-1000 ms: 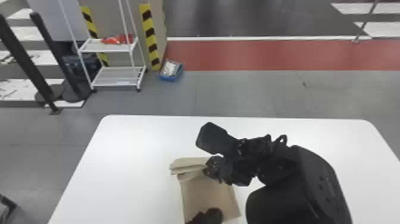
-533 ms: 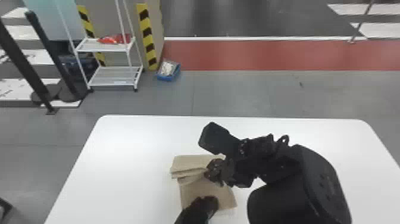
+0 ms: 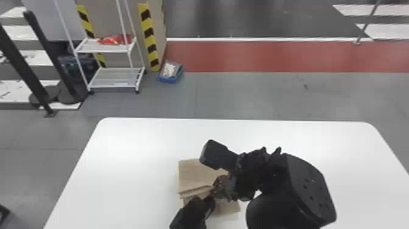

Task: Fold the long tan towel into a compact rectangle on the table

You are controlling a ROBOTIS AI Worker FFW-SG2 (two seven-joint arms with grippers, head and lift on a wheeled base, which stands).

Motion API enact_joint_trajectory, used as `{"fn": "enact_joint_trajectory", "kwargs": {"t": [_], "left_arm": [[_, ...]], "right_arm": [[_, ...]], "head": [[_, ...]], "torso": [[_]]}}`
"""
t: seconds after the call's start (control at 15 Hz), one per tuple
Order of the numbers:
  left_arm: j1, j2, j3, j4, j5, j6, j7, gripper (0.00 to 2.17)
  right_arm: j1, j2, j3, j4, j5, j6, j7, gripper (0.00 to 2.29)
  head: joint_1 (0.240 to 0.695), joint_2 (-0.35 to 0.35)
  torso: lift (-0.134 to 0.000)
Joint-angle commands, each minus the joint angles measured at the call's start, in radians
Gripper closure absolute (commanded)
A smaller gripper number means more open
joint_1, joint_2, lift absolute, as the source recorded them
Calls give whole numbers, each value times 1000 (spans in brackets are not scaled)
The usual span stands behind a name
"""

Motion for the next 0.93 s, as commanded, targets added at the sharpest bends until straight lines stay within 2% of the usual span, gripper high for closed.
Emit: {"fn": "enact_joint_trajectory", "kwargs": {"t": [0.0, 0.2, 0.4, 0.6, 0.67, 0.87], "left_arm": [[-2, 3, 7, 4, -1, -3, 1, 1899], [10, 12, 9, -21, -1, 0, -2, 1899], [77, 49, 40, -144, -5, 58, -26, 1895], [152, 78, 96, -256, -14, 80, -33, 1895], [189, 97, 141, -294, -14, 80, -34, 1895], [234, 100, 214, -351, -14, 58, -48, 1895]], "right_arm": [[2, 1, 11, 22, -3, 1, 0, 1359], [-9, 1, -7, 73, 1, -5, -19, 1359], [-15, 1, -16, 110, -4, -27, -48, 1355], [-24, 1, 1, 137, -7, -33, -69, 1355], [-27, 1, 7, 145, -9, -33, -74, 1355], [-40, 1, 19, 168, -10, -30, -83, 1355]], "head": [[695, 49], [695, 58], [695, 47], [695, 73], [695, 86], [695, 130]], "torso": [[0], [0], [0], [0], [0], [0]]}}
